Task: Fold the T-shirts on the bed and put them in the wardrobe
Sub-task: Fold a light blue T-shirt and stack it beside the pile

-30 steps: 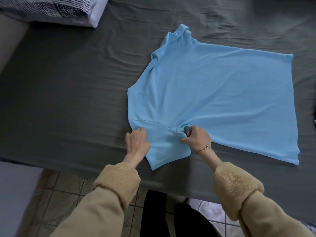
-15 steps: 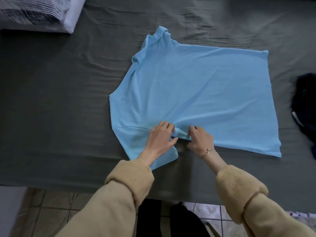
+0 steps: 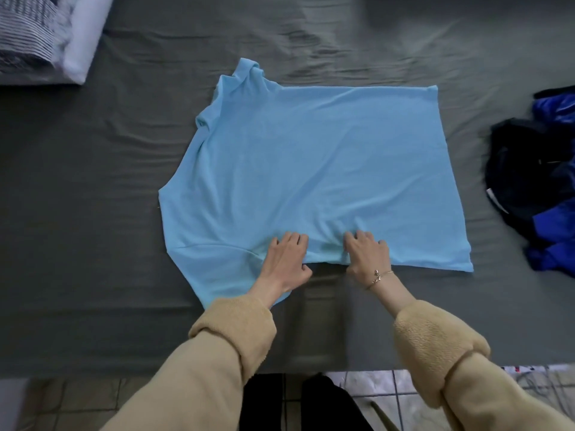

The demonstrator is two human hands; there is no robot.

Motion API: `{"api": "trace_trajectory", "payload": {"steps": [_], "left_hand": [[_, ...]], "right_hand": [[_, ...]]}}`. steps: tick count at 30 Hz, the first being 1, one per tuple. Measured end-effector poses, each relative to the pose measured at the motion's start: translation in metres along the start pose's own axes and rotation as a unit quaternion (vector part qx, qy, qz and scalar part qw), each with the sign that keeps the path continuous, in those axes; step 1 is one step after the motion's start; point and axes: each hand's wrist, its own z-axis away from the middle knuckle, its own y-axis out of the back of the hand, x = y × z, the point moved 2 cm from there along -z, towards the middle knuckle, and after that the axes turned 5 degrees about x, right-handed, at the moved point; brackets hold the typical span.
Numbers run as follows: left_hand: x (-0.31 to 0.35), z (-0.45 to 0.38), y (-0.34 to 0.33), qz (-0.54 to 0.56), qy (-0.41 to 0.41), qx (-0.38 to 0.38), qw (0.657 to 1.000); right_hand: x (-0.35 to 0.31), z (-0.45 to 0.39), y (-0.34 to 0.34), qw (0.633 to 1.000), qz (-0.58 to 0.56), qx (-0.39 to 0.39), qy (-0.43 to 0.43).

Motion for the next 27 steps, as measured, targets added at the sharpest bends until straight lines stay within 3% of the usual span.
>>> {"api": "trace_trajectory", "payload": {"steps": [3,6,14,19,27], "left_hand": [[0.026,-0.009,-0.006,0.034,-0.039,-0.003,0.999],[0.058,-0.025,-0.014,0.046,-0.083,-0.001,0.995],[0.145,-0.064,-0.030,0.019,-0.160,-0.007,0.987],[0.174,-0.074,-0.039,-0.031,-0.183,-0.028,0.982],[0.195,-0.077,-0.047,0.005,-0.206,-0.045,0.977]], "right_hand": [[0.035,0.002,-0.002,0.999,0.009,0.007,-0.050],[0.079,0.009,-0.003,0.984,-0.076,0.026,-0.157],[0.163,0.022,-0.009,0.894,-0.208,0.068,-0.391],[0.179,0.024,-0.014,0.879,-0.259,0.053,-0.396],[0.201,0.032,-0.018,0.883,-0.250,0.025,-0.396]]}}
